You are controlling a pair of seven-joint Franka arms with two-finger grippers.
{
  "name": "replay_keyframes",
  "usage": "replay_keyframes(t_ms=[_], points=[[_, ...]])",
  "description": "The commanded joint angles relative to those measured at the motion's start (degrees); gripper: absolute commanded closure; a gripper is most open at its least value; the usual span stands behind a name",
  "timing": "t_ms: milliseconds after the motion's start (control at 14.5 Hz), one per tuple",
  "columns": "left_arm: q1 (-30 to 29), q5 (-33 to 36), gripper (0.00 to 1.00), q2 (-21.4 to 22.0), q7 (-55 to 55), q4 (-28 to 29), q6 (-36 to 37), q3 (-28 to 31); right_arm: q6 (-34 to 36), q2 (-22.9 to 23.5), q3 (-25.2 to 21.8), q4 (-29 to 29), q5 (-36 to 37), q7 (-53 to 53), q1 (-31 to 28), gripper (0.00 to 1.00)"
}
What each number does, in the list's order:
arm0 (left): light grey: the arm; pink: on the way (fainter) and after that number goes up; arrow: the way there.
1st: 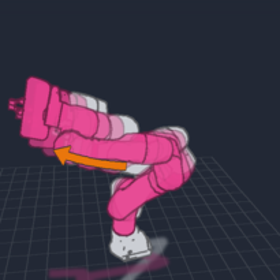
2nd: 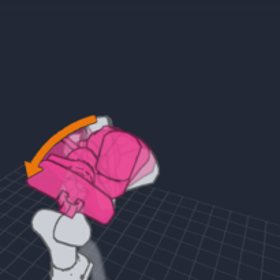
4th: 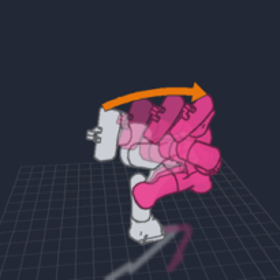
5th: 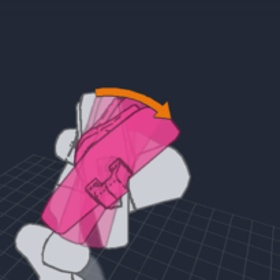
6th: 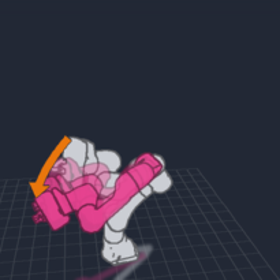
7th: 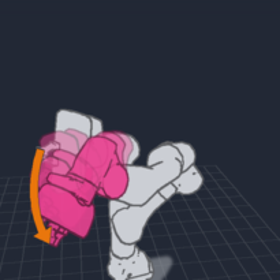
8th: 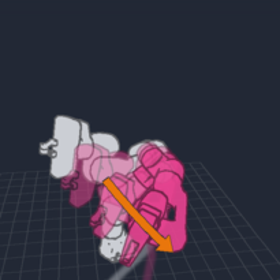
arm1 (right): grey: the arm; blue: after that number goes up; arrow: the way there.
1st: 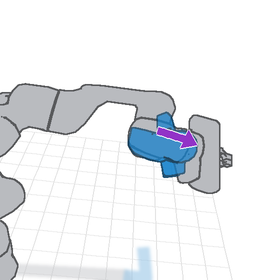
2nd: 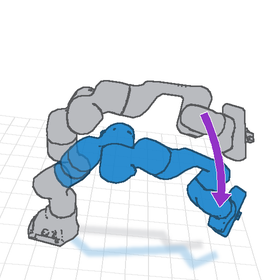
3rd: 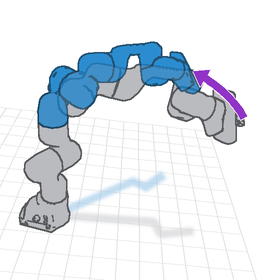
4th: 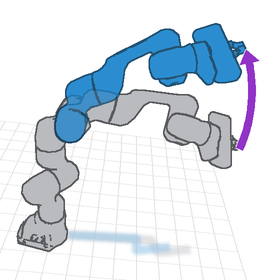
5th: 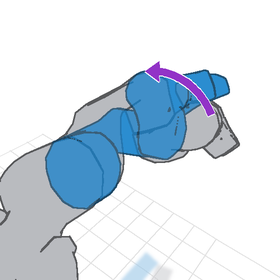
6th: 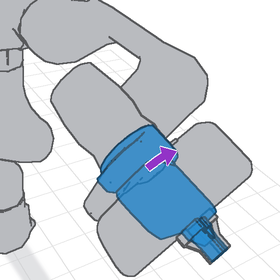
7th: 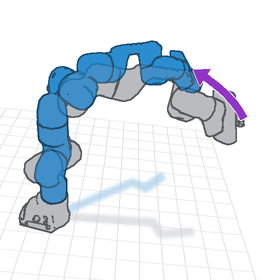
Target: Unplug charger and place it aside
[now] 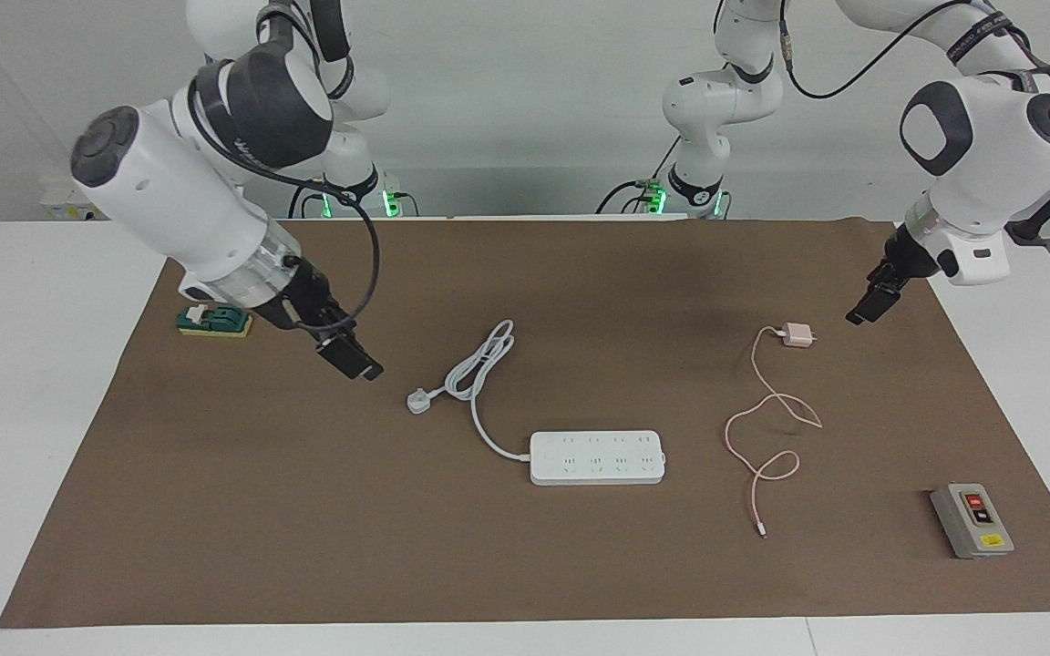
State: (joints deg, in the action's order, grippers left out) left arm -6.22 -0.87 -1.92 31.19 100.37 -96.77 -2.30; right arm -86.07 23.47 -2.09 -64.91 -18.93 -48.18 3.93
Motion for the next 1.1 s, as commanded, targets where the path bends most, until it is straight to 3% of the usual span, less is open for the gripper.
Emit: replay_keyframes(t_ms=[0, 276, 552, 1034], points=[[0.9, 1.1, 0.0, 2.3, -9.5, -2.1, 4.6, 0.3, 1.1, -3.1, 0.7, -2.5, 6.0, 14.0, -0.9, 0.0], [0.9, 1.0, 0.0, 6.0, -22.1, -3.9, 10.5, -1.9, 2.0, -6.1, 0.7, -2.7, 12.9, 35.7, -1.5, 0.0], [1.1, 1.1, 0.0, 7.3, -34.6, -3.9, 11.0, -1.7, 5.1, -9.6, 0.7, -3.7, 17.5, 47.5, -3.1, 0.0], [7.2, 1.1, 0.0, 0.7, -34.7, -8.1, 12.4, 1.8, 3.6, -22.9, 1.5, -20.8, 20.9, 55.6, -6.3, 0.0]])
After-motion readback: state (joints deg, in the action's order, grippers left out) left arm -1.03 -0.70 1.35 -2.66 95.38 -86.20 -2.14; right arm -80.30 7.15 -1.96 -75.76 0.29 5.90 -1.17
